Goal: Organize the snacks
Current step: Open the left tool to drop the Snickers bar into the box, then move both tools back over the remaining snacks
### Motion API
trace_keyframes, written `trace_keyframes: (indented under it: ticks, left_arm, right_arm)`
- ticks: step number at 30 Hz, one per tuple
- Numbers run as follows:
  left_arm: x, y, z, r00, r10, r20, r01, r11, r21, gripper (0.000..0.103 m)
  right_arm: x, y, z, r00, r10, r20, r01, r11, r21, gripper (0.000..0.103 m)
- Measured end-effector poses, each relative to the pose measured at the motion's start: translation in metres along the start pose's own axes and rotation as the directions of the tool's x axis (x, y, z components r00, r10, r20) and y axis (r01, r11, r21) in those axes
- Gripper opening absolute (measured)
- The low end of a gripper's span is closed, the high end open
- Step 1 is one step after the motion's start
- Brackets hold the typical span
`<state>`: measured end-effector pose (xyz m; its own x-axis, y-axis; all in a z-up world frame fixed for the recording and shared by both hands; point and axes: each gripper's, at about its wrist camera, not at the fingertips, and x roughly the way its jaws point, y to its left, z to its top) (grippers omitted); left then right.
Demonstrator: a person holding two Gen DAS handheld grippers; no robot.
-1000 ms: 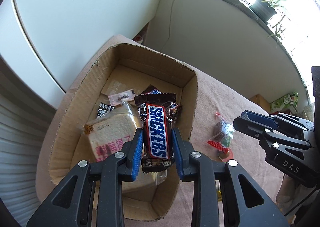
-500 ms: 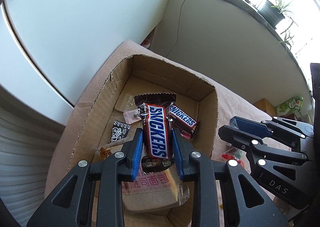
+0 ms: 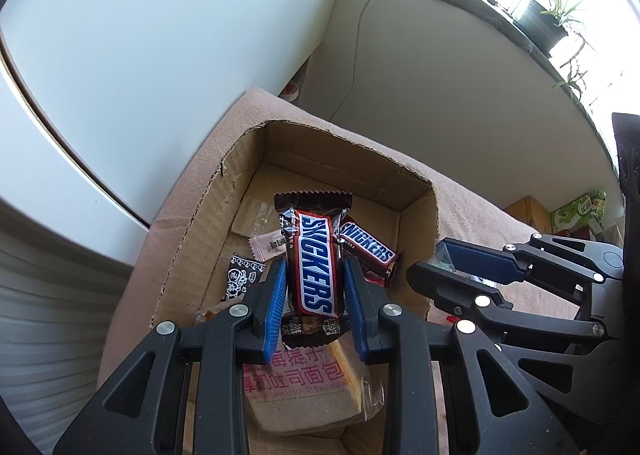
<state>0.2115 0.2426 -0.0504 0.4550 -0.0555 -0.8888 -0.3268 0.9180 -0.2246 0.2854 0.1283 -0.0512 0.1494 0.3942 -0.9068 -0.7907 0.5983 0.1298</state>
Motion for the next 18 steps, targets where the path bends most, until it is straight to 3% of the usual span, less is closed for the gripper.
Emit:
trace_keyframes:
  ticks: [3,6,8,10,18]
  left_arm:
    - [-0.003,0.0,0.002,1.0,0.011,0.014,-0.011,1.0,0.01,0.028]
    - [-0.006,0.0,0.005,0.999,0.029,0.029,-0.03,0.999,0.016,0.038]
    - [-0.007,0.001,0.006,0.999,0.025,0.033,-0.026,1.0,0.014,0.041]
    - [-0.008,0.001,0.005,0.999,0.03,0.035,-0.03,0.999,0.019,0.043]
    - [-0.012,-0.004,0.003,0.998,0.041,0.042,-0.042,0.999,0.022,0.043]
  right_arm:
    - [0.0,0.002,0.0,1.0,-0.008,-0.004,0.008,1.0,-0.007,0.027]
    - [0.0,0.002,-0.001,1.0,-0.025,-0.011,0.025,1.0,-0.014,0.027]
    - [0.0,0.001,-0.002,1.0,-0.028,-0.014,0.028,1.0,-0.012,0.037]
    - [-0.001,0.0,-0.003,0.999,-0.038,-0.005,0.038,0.999,-0.008,0.055]
    - [-0.01,-0.005,-0.008,0.999,-0.052,0.007,0.052,0.999,0.01,0.056]
